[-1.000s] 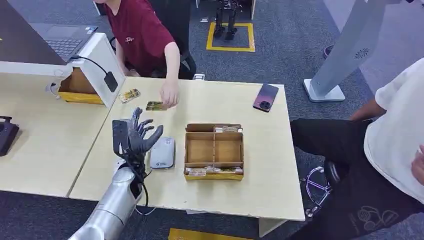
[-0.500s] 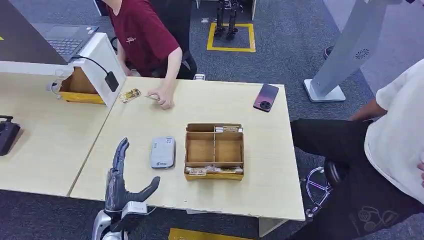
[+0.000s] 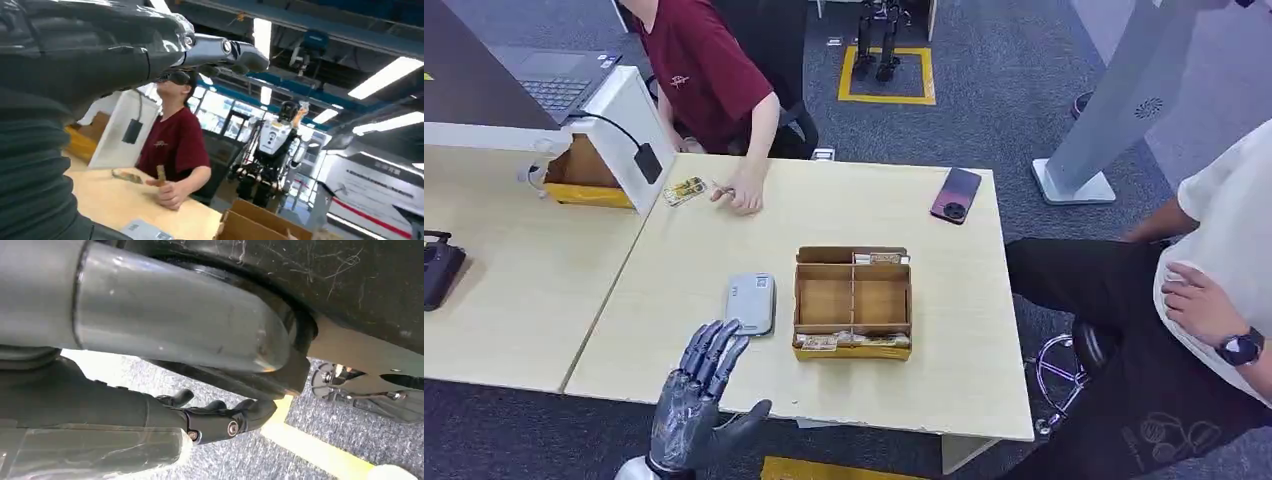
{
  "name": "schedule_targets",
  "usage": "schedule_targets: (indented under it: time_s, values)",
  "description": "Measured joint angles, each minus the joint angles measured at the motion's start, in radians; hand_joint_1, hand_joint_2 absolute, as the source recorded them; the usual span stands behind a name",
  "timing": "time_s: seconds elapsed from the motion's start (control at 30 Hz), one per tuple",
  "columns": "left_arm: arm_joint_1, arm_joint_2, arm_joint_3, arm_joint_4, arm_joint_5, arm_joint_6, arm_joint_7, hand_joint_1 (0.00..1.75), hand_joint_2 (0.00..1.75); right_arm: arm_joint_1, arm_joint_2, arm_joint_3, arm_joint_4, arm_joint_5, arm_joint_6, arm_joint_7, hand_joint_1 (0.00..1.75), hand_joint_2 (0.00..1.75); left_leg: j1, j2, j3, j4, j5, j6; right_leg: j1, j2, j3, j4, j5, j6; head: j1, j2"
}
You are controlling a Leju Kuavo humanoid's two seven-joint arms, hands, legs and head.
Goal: Pass the card to the sensor for recognition and then transmit it.
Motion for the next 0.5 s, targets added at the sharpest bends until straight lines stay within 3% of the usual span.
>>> schedule_targets:
  time_s: [0.07,0.27,0.37,0.43,0.5]
  values:
    - [-0.013,-0.02,0.0,0.016,-0.05,0.0,-0.003,0.0,1.75,-0.001,0.0,0.003,0.0,0.009,0.003,0.002,0.0,0.0,0.0,0.0,0.0,0.0,0.0,0.0,0.0,0.0,0.0,0.0,0.0,0.0,0.0,0.0]
    - [-0.032,-0.045,0.0,0.036,-0.066,0.0,-0.002,0.0,1.75,-0.002,-0.001,0.008,0.0,0.01,0.003,0.003,0.0,0.0,0.0,0.0,0.001,0.0,0.0,0.0,0.0,0.0,0.0,0.0,0.001,0.0,0.0,0.0]
    - [-0.048,-0.058,0.0,0.065,-0.137,0.0,0.005,0.0,1.75,-0.003,-0.001,0.013,0.0,0.017,0.006,0.004,0.0,0.0,0.0,0.0,0.0,0.0,0.0,0.0,0.0,0.0,0.0,0.0,0.001,0.0,0.0,0.0]
    - [-0.067,-0.069,-0.007,0.094,-0.203,0.0,0.067,0.0,1.75,-0.005,-0.002,0.018,0.0,0.024,0.009,0.007,0.0,0.0,0.0,0.0,0.0,0.0,0.0,0.0,0.0,0.0,0.0,0.0,0.001,0.0,0.0,0.0]
    - [-0.097,-0.064,-0.052,0.131,-0.253,0.0,0.207,0.0,1.75,-0.006,-0.002,0.021,0.0,0.029,0.013,0.01,0.0,0.0,0.0,0.0,0.0,0.0,0.0,0.0,0.0,0.0,0.0,0.0,0.001,0.0,0.0,0.0]
